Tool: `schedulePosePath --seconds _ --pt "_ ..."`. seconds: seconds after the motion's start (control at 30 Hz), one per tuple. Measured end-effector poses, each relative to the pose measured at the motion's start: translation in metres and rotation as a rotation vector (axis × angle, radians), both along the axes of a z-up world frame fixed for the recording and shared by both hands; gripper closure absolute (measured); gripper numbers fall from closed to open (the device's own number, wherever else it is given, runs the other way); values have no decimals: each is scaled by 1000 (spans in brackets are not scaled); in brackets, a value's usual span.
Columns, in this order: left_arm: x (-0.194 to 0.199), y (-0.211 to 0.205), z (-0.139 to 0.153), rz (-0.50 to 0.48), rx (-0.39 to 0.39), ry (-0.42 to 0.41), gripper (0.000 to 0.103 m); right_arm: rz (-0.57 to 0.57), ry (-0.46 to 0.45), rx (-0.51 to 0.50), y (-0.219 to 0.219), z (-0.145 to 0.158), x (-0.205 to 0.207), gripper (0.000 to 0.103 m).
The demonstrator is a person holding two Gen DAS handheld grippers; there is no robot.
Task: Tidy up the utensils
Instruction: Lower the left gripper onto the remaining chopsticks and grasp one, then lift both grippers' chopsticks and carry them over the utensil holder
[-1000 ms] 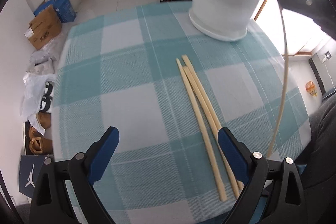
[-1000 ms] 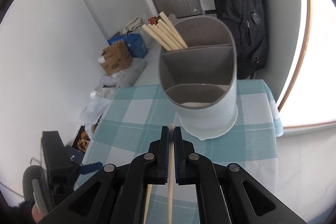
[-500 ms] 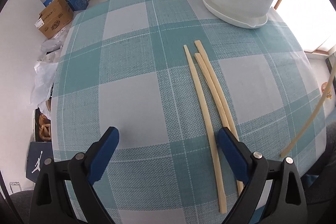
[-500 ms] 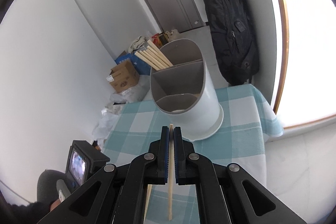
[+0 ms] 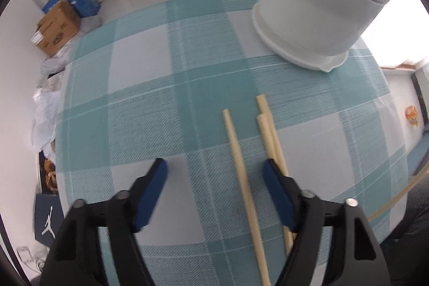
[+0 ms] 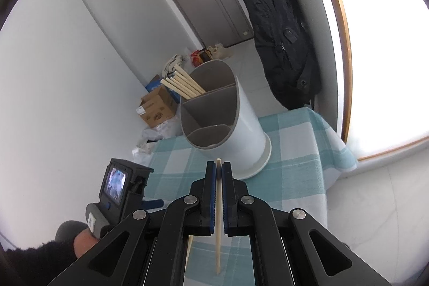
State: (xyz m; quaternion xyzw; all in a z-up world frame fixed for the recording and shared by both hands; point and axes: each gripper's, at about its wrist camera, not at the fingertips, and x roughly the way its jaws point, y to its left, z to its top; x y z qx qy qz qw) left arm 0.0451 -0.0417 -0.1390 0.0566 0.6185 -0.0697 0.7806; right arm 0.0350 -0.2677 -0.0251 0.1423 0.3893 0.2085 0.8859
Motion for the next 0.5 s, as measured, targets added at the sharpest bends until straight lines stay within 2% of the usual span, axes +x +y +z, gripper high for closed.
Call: schedulePosePath --seconds 0.1,0.17,0.27,0.33,0.4,0.5 --pt "6 -6 1 -41 -36 29 65 -3 -2 8 -2 1 1 100" --pt "11 -6 1 -45 -42 28 66 -1 -4 14 -2 2 0 100" --pt "15 -2 0 -47 -55 8 77 4 -9 17 0 3 0 100" --pt "15 0 0 -43 -69 -9 93 7 -9 14 1 2 -1 100" --pt "14 4 1 -21 -93 -20 100 9 -11 10 1 2 -1 100" --pt "15 10 1 16 -156 -34 103 2 -9 2 1 1 0 100"
